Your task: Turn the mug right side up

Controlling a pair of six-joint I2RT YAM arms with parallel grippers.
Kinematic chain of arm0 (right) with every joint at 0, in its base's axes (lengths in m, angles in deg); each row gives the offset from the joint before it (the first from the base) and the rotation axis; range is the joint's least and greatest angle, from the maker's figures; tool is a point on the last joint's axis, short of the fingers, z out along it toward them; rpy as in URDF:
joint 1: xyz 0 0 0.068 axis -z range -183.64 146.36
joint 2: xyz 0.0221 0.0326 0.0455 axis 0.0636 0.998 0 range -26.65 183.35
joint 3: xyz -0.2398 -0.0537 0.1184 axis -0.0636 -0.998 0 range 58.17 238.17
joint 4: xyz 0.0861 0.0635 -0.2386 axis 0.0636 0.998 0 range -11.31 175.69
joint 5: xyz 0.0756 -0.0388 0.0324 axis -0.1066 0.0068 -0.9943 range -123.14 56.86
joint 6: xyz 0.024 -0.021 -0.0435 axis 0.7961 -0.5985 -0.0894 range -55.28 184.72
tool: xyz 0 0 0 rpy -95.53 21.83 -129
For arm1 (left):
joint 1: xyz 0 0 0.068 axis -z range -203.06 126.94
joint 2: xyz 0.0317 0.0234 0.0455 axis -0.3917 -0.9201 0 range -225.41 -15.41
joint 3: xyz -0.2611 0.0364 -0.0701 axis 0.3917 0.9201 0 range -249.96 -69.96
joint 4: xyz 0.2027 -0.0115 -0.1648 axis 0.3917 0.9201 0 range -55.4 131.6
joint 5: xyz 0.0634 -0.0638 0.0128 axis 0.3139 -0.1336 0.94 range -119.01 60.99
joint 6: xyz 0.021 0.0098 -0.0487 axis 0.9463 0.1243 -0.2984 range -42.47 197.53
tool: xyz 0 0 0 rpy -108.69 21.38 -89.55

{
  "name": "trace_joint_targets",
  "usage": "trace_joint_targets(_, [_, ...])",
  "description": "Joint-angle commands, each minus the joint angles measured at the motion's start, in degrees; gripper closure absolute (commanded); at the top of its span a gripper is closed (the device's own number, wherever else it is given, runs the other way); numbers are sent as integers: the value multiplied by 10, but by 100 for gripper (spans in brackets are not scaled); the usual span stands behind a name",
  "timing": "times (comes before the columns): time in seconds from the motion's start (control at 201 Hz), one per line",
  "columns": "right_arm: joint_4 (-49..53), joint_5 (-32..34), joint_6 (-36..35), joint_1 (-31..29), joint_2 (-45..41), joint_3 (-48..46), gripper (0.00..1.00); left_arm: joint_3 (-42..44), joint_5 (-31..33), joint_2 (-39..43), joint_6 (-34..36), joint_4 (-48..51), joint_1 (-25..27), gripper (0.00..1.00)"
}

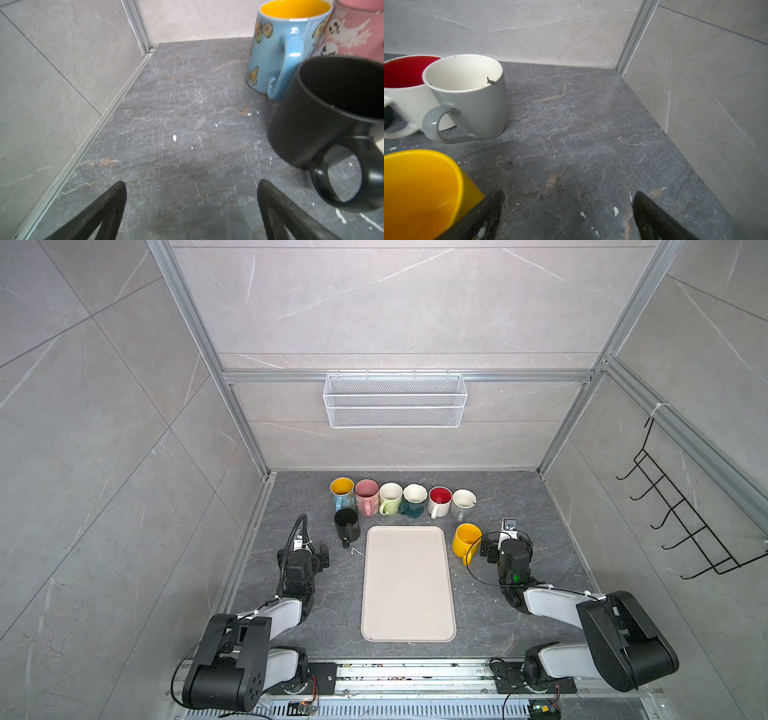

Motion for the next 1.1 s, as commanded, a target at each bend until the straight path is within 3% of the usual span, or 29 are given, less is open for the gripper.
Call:
trace_joint_targets(0.0, [-80,-10,-12,3,33,-9,1,12,-22,-22,9,-97,-16,0])
trace_joint_targets(0.289, [-50,-53,1,27,37,8,1,-12,-76,-138,11,-168,-45,1])
trace_joint_targets(0.433, [28,-122,14,60,49,52,1,-41,-104,-133,-3,-104,-64,1])
trace_joint_targets(0.593, [-19,-181,4,70,52,25,1,-67,-143,-131,-20,-45,-90,0])
trace_joint_targets(0.642, [-81,-215,-5,75,74,6,1,-66,-147,-132,-20,-49,-92,0])
trace_joint_targets(0.722, [-45,-221,-4,79,62,12,1,-67,-147,-132,-20,-47,-93,0])
trace_joint_targets(0.787, [-83,-221,-4,79,74,5,1,-67,-148,-132,-20,-47,-93,0])
trace_joint_targets(1.091, [-67,-219,-5,78,68,7,1,-67,-147,-131,-20,-46,-93,0])
